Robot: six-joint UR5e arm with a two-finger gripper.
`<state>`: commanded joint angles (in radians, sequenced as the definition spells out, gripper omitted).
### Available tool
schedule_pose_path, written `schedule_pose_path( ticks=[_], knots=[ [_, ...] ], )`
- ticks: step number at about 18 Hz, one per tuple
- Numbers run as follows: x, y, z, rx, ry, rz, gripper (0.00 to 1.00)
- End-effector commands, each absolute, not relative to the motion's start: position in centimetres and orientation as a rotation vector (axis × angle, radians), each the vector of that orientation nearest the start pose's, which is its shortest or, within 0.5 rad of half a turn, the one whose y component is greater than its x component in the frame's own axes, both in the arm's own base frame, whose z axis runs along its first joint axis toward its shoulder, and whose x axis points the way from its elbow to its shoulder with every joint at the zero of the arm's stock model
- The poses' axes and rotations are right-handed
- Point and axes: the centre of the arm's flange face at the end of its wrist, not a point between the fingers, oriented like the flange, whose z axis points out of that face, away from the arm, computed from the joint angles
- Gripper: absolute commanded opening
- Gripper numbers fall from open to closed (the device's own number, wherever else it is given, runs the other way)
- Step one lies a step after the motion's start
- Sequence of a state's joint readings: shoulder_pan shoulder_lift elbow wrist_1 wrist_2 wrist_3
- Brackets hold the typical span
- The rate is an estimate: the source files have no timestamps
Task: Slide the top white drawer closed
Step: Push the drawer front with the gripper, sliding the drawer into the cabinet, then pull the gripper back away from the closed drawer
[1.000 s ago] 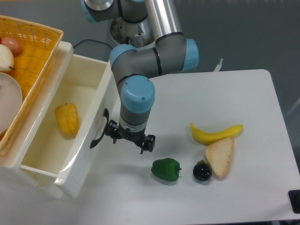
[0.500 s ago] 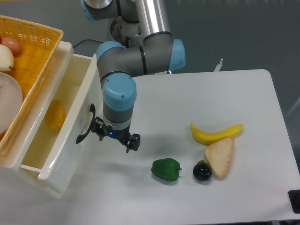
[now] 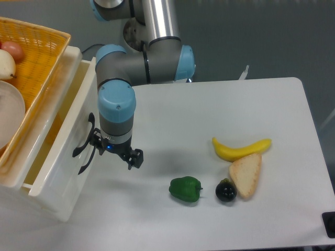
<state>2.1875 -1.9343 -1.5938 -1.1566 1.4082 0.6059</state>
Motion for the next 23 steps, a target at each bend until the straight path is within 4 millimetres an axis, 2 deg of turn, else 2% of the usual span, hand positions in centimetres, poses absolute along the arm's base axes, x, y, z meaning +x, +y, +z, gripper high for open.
schedule_pose_path(
  ticks=[15,23],
  knots=[
    [-21.3,59.7,31.7,-3.024,0.043,-0.177,1.00],
    [-21.5,59.9,32.0,-3.014,0.049,-0.169,1.00]
  ],
)
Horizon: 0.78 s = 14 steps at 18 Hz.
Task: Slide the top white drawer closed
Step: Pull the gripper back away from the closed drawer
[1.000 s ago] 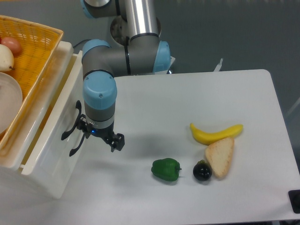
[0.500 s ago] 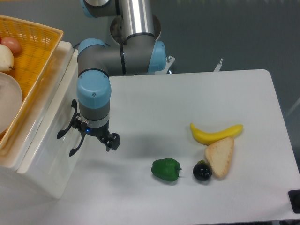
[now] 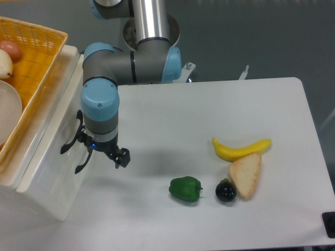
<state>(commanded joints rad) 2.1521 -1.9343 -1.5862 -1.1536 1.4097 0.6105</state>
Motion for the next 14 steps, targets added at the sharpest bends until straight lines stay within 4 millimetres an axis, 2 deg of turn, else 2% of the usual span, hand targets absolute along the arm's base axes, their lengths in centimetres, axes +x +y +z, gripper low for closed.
schedule_pose_path(
  ticks=[2,5,8,10,14],
  knots=[
    [-23.4,60.0,33.2,-2.993,0.026,-0.139,1.00],
    [-27.2,59.6,33.7,-2.977,0.003,-0.110,1.00],
    [-31.9,57.3,35.1,-2.954,-0.046,-0.072,1.00],
    [-33.8,56.2,35.4,-2.952,-0.057,-0.051,1.00],
    [-37.1,53.3,36.2,-3.009,0.079,0.076,1.00]
  ],
)
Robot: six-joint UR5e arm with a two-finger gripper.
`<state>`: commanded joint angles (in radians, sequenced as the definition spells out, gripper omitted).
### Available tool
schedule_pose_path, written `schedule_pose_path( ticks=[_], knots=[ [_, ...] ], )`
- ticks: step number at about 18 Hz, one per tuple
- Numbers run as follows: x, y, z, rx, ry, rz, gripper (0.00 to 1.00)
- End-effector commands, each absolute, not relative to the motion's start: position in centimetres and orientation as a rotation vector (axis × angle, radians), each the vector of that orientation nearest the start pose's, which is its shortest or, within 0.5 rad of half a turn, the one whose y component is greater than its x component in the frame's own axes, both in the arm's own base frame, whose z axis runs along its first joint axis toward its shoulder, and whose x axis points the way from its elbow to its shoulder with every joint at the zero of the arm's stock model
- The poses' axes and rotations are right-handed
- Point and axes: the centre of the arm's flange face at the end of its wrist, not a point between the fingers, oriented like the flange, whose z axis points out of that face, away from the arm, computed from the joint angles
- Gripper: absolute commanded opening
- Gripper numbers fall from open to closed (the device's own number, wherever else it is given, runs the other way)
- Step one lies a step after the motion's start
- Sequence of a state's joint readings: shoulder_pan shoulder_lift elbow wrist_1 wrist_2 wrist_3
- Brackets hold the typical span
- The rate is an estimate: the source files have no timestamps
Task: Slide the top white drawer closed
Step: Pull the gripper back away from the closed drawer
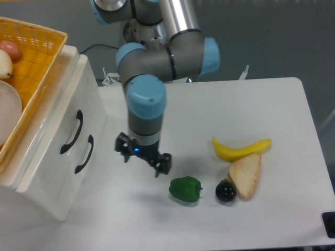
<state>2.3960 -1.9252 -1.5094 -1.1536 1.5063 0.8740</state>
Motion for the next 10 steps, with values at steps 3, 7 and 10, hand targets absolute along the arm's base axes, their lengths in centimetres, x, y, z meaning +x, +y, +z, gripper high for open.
schedule_pose_path(
  ticks=[3,7,10],
  knots=[
    [-38.5,52.3,36.4,-3.014,0.275,0.119,1.00],
    [-39.6,51.9,37.8,-3.025,0.494,0.220,1.00],
    [-40.1,51.6,37.3,-3.029,0.493,0.212,1.00]
  ],
)
